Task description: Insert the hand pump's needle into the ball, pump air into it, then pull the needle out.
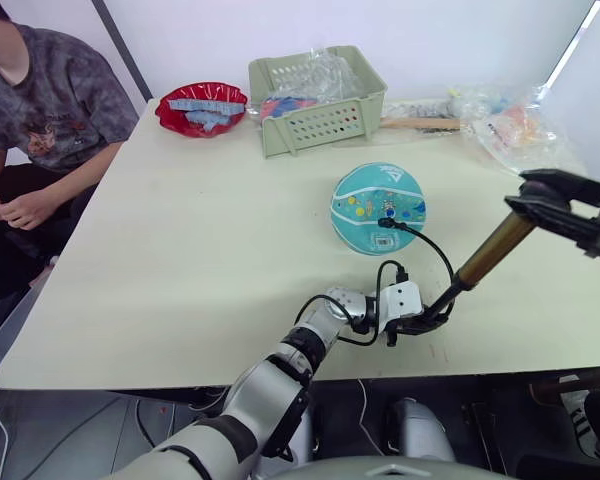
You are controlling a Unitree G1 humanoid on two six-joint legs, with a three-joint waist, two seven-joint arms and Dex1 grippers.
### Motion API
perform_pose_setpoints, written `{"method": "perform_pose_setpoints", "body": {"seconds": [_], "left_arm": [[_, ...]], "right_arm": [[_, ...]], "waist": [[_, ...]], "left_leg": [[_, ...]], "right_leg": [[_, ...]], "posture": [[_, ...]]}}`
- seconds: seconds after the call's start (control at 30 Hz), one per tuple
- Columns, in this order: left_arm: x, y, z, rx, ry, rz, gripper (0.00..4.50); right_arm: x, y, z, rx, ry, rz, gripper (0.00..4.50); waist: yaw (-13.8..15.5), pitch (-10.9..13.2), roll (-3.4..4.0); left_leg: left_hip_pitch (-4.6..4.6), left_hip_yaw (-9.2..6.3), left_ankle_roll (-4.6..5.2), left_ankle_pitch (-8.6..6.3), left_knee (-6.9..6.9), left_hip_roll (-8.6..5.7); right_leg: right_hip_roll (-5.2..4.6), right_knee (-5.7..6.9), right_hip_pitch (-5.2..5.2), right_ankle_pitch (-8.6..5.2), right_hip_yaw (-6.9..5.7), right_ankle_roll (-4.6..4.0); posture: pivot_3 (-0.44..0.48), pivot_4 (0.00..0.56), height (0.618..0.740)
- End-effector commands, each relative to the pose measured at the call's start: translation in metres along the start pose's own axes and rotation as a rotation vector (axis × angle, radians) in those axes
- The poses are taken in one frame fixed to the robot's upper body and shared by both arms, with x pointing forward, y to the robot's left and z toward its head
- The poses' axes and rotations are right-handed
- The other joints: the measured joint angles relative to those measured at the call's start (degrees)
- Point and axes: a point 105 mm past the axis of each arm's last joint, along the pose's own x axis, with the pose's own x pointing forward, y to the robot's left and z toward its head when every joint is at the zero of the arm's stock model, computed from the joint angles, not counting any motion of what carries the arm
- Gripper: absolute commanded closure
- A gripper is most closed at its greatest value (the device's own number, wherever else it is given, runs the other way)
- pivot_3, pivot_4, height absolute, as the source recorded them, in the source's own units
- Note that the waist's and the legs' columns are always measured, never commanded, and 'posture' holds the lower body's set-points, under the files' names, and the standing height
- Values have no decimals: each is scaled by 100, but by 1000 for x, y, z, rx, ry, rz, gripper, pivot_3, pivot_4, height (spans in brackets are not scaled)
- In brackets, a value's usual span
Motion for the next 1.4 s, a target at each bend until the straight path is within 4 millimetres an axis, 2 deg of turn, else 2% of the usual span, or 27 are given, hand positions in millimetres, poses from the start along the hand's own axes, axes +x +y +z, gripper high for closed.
{"method": "perform_pose_setpoints", "body": {"seconds": [0.03,0.13,0.27,0.37,0.57,0.8,1.0,1.13,1.23,1.4], "left_arm": [[0,-18,-25,-46,88,-62,3372],[0,-17,-25,-46,90,-60,3372],[0,-18,-25,-50,89,-59,3372],[0,-19,-25,-50,89,-60,3372],[-1,-16,-25,-49,91,-54,3372],[-2,-15,-26,-50,92,-47,3372],[-1,-16,-26,-53,89,-48,3372],[-1,-16,-25,-54,89,-47,3372],[-1,-16,-25,-56,88,-45,3372],[-1,-17,-26,-56,91,-49,3372]], "right_arm": [[-10,-6,26,-85,-56,-46,2867],[-11,-8,28,-89,-60,-53,2867],[-2,3,12,-41,-48,-13,2867],[5,11,-26,15,37,-11,2867],[13,21,-82,55,136,-31,2867],[24,41,-132,99,192,-34,2867],[31,55,-165,163,198,-51,2867],[37,64,-169,192,165,-41,2868],[43,64,-146,205,52,-33,2868],[36,44,-111,160,-26,-45,2868]], "waist": [[0,0,-1],[-1,0,0],[0,0,-1],[4,-2,-11],[-23,-20,-30],[-30,-52,-61],[-90,-85,-68],[-139,-109,-86],[-144,-110,-83],[-141,-96,-62]], "left_leg": [[0,0,0,0,0,0],[0,0,0,0,0,1],[0,0,0,0,0,1],[4,0,0,0,0,3],[15,6,0,0,1,5],[17,3,-1,0,0,9],[20,0,-1,1,0,13],[29,-2,-1,0,1,11],[33,-4,-1,0,1,12],[25,-5,-2,0,1,10]], "right_leg": [[0,0,0,0,0,0],[1,1,0,0,0,0],[2,2,0,0,0,0],[5,2,1,0,1,0],[7,6,3,0,8,2],[13,8,3,-1,7,1],[16,9,4,-1,5,1],[10,8,14,-1,3,1],[10,7,18,-1,2,1],[6,6,12,-1,0,1]], "posture": [[0,150,740],[0,150,740],[0,150,740],[0,150,740],[0,150,740],[0,150,740],[0,150,740],[0,150,740],[0,150,740],[0,150,740]]}}
